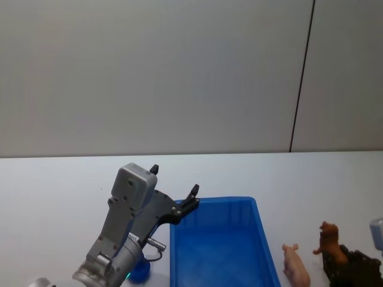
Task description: Pick up the two dolls from the table and place them into the box.
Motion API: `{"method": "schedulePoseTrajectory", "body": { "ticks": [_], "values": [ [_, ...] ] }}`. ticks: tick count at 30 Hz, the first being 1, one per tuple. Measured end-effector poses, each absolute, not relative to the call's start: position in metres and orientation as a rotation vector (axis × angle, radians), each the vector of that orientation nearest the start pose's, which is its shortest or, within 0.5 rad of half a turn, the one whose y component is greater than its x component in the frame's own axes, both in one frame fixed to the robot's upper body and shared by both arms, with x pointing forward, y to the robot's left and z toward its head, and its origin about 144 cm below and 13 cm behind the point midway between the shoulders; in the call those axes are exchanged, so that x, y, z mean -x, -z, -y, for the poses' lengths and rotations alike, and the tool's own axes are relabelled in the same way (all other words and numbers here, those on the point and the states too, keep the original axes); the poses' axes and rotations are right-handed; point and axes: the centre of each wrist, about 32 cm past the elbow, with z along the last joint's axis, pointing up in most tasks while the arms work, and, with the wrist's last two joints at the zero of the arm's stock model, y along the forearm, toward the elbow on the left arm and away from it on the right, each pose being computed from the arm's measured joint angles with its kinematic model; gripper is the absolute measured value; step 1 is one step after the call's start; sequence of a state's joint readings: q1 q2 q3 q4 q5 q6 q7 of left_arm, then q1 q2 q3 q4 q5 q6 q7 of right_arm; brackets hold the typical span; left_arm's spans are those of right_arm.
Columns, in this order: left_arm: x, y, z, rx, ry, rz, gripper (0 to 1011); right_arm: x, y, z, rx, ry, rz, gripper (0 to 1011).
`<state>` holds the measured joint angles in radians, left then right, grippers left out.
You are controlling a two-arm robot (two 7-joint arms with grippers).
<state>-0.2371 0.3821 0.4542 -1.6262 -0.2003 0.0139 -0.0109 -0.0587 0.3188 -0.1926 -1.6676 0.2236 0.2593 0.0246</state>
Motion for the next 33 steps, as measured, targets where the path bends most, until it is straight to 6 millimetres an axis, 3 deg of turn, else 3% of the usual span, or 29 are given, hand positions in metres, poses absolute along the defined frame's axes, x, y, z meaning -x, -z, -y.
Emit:
{"method": "schedulePoseTrajectory", "body": {
  "ticks": [19,29,33],
  "values": [
    [-0.492,-1.204,-0.198,-0.061,-1.124,0.268,1002,-0.452,-1.190,0.222,0.148,1.177,-0.025,337],
    [-0.492,-1.204,-0.198,-0.061,-1.124,0.268,1002,-0.469,-1.198,0.200,0.133,1.072,-0.030,337],
    [-0.492,-1.204,-0.198,-0.061,-1.124,0.268,1001,-0.476,-1.199,0.193,0.136,1.045,-0.038,419]
  ]
}}
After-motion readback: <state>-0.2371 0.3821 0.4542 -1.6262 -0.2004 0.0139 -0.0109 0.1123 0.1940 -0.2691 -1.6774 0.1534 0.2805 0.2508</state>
